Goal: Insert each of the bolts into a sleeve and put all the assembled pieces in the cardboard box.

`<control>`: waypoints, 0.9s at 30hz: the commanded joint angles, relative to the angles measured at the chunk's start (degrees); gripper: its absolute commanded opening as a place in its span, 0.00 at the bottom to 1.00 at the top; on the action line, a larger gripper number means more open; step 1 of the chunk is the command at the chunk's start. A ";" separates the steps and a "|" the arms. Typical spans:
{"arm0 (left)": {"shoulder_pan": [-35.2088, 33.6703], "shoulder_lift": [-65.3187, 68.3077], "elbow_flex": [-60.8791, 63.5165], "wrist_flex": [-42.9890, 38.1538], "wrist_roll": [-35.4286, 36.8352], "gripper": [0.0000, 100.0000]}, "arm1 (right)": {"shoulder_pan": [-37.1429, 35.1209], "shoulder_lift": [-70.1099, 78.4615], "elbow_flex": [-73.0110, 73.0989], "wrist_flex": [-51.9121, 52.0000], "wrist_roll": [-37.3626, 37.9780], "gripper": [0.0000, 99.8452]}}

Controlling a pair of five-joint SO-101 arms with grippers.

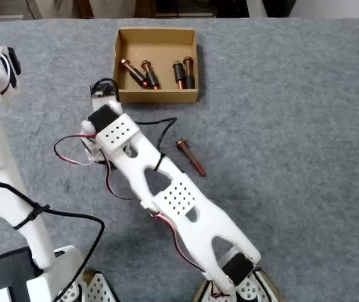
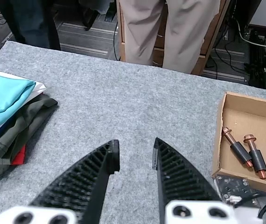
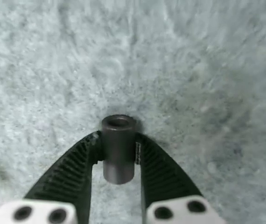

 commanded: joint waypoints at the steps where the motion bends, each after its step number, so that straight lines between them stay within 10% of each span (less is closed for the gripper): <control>1: -0.18 -0.66 -0.62 -1.14 3.52 0.13 | 2.77 -11.47 -2.07 1.32 3.25 0.00; 11: 0.35 -0.84 -0.62 10.11 26.02 0.13 | 15.87 -37.58 14.02 1.32 7.65 0.00; 21: 25.32 -0.13 8.70 16.53 35.43 0.13 | 36.09 -74.42 52.35 1.05 16.26 0.00; 27: 35.52 -0.13 21.19 5.80 48.09 0.13 | 48.13 -86.90 68.09 0.26 21.36 0.00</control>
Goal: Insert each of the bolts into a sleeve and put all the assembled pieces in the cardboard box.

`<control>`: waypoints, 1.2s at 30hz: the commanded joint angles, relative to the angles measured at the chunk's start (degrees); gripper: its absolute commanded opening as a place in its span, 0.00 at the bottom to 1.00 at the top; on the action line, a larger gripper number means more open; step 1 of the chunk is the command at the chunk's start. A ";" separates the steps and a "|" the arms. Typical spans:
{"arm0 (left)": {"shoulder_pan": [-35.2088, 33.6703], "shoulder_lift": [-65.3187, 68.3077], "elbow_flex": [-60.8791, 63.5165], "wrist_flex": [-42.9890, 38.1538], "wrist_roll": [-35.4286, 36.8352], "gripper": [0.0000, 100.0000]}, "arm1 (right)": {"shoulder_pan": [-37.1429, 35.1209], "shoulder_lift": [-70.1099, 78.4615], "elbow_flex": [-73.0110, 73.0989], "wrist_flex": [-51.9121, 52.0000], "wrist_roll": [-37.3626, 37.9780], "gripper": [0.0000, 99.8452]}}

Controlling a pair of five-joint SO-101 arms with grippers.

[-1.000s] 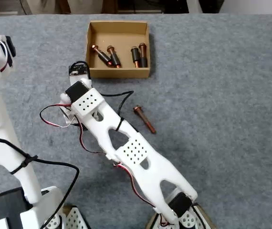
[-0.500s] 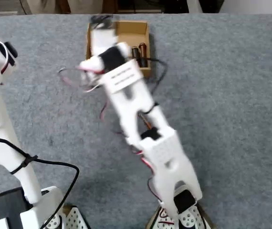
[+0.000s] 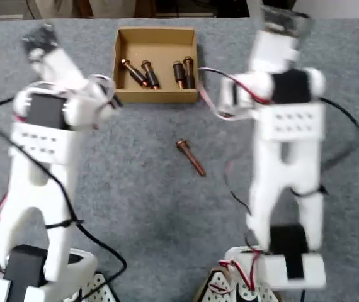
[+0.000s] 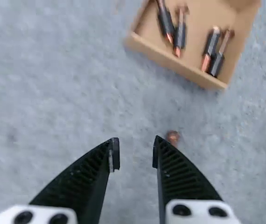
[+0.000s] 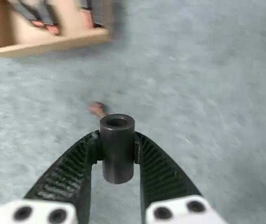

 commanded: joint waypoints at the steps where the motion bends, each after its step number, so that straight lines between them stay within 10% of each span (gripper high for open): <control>1: 5.27 -0.13 5.71 -7.38 7.30 0.14 | 6.81 -7.87 6.99 -0.09 2.64 0.00; 11: 15.21 13.85 9.23 -20.04 22.15 0.19 | 11.21 -12.09 19.56 -4.66 3.69 0.00; 36: 22.24 60.18 -47.03 10.02 25.85 0.19 | 18.15 -11.82 23.34 -8.35 1.67 0.00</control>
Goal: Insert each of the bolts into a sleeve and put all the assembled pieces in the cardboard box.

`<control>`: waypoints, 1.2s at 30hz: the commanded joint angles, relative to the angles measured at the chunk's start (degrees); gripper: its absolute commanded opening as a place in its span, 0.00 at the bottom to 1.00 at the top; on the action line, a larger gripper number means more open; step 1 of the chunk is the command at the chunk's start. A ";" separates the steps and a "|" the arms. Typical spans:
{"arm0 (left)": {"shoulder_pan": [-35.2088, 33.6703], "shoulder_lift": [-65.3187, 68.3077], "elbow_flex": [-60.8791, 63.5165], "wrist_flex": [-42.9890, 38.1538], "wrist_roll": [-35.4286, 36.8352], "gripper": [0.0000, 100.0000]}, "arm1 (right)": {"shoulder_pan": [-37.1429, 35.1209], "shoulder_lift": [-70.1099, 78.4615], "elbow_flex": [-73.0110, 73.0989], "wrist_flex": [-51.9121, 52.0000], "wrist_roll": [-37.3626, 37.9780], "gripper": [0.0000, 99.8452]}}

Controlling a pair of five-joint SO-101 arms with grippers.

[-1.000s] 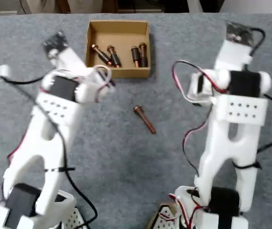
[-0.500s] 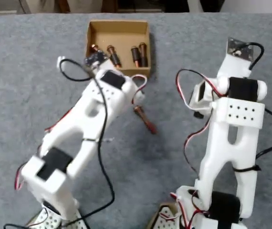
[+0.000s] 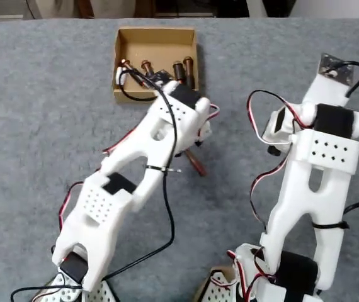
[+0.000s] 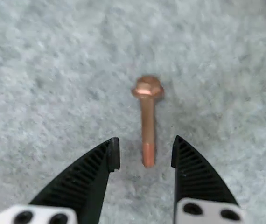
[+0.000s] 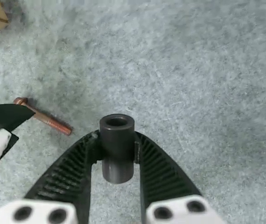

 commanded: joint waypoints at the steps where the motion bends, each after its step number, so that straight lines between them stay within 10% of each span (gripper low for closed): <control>1: 0.18 2.07 -7.65 1.85 1.41 0.19 | 1.89 -1.71 -0.22 -1.14 -0.26 0.00; 36: -6.95 24.04 -31.47 4.31 -7.38 0.02 | 1.98 -3.30 -0.57 -0.70 8.70 0.00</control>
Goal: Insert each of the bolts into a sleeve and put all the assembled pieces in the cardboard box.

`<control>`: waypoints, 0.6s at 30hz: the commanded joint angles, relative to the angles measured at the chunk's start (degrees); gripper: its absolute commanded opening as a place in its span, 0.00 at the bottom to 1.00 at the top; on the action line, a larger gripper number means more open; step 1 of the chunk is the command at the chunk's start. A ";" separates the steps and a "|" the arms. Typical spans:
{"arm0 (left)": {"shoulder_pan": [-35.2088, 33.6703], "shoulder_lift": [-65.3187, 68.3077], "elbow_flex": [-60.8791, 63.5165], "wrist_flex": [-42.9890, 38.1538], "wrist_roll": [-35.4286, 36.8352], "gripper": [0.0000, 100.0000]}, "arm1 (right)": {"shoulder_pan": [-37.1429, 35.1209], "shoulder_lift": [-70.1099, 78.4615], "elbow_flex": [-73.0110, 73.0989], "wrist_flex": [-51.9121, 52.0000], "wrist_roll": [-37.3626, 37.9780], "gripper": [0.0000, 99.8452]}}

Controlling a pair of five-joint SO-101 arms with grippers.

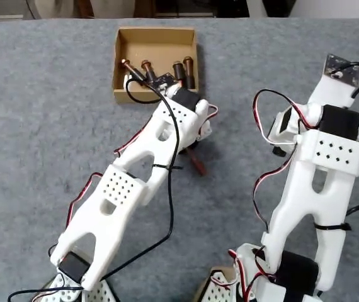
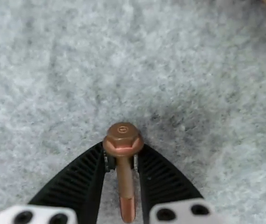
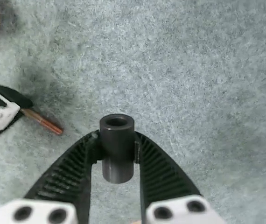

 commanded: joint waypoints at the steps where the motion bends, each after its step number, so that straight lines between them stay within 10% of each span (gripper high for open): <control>1: -3.78 -1.63 -7.47 4.48 -3.87 0.02 | 0.57 -4.62 -0.57 -0.44 5.01 0.00; 18: -8.53 -21.76 -27.60 7.03 -31.74 0.02 | -12.79 -42.15 9.27 -0.79 14.59 0.00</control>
